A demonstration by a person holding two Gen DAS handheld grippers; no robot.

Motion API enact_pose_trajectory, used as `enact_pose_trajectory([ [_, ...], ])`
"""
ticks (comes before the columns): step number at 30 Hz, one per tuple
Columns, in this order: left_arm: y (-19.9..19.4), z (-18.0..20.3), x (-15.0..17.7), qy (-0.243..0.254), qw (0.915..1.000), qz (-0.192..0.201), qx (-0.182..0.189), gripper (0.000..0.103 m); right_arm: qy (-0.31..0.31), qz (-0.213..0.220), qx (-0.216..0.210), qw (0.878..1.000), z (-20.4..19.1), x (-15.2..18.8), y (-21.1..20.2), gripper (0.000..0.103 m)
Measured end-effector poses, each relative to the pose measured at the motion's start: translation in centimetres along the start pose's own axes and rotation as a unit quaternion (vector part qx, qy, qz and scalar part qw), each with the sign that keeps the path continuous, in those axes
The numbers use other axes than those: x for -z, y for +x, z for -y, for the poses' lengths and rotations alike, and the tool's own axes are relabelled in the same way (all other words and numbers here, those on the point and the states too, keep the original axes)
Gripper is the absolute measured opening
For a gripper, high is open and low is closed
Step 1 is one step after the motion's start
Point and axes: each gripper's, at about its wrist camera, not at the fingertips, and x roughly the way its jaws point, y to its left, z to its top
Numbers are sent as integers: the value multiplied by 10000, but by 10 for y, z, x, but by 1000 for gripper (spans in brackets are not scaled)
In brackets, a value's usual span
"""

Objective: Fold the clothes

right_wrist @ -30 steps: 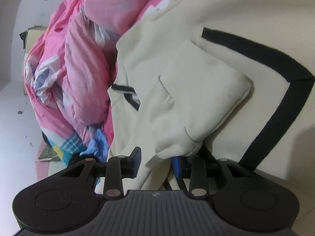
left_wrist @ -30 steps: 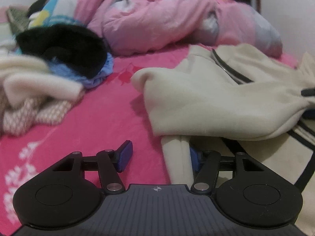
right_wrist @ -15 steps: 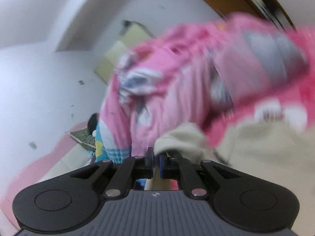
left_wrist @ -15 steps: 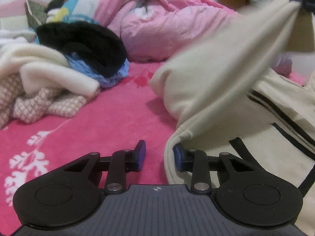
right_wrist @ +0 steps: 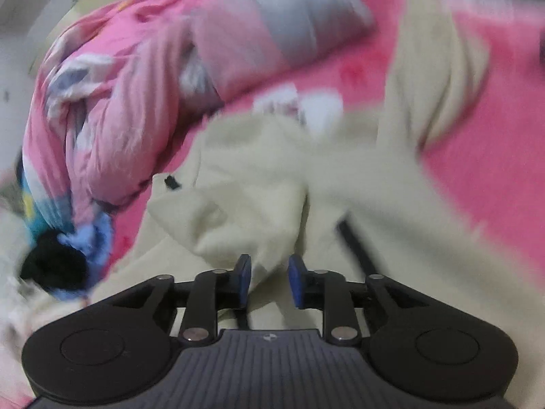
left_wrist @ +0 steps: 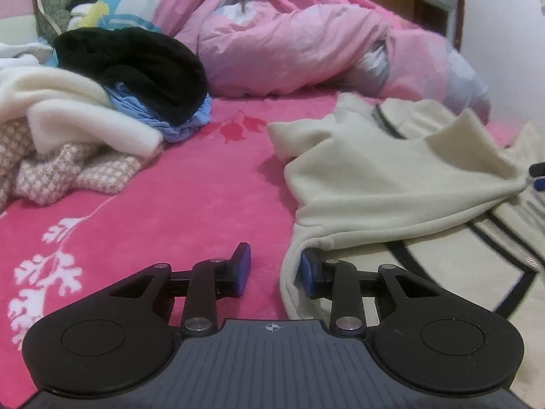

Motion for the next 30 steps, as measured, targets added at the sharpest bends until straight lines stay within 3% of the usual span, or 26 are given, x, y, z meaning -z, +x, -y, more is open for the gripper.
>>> enact_pose_trajectory([
  [3,-17,-9,-4,-184,9982,166,544,38,-1025,362,7,9941,-39,-10,-24,28],
  [6,-26,-23,-10,-670,9904,316,1167,39,-2012,344,-640,9768,-101,-14,-18,31],
  [8,-20,-32,-16,-1062,9860,245,1262,39,-2718,175,-1078,9561,-149,-6,2,39],
  [11,12,-29,-20,-1132,9899,46,849,38,-3817,-190,-1561,9108,-223,19,44,40],
  [15,39,-19,-7,-869,9940,-208,625,37,-5062,-463,-1641,8454,-294,65,101,40],
  [16,38,-18,-5,-828,9946,-173,610,37,-5314,-511,-1620,8299,-302,75,110,39],
  [20,36,-14,0,-718,9958,-101,559,37,-6455,-595,-1472,7471,-320,111,140,37],
  [21,37,-13,0,-707,9959,-104,549,37,-6604,-602,-1376,7358,-318,115,146,36],
  [22,37,-12,0,-691,9961,-105,537,36,-6733,-607,-1274,7257,-316,119,153,22],
  [23,37,-12,0,-669,9963,-102,522,36,-6668,-585,-1229,7327,-313,116,156,13],
  [24,36,-12,1,-650,9965,-96,509,36,-6574,-559,-1192,7420,-310,111,158,12],
  [26,34,-14,2,-633,9967,-86,504,36,-5710,-535,-1541,8046,-295,83,150,10],
  [28,34,-15,3,-616,9968,-78,505,36,-4384,-656,-2066,8723,-271,54,149,10],
  [29,34,-14,4,-606,9968,-77,507,36,-3583,-750,-2329,9010,-255,40,151,10],
  [30,33,-14,5,-598,9969,-78,505,36,-2938,-881,-2471,9192,-242,32,159,10],
])
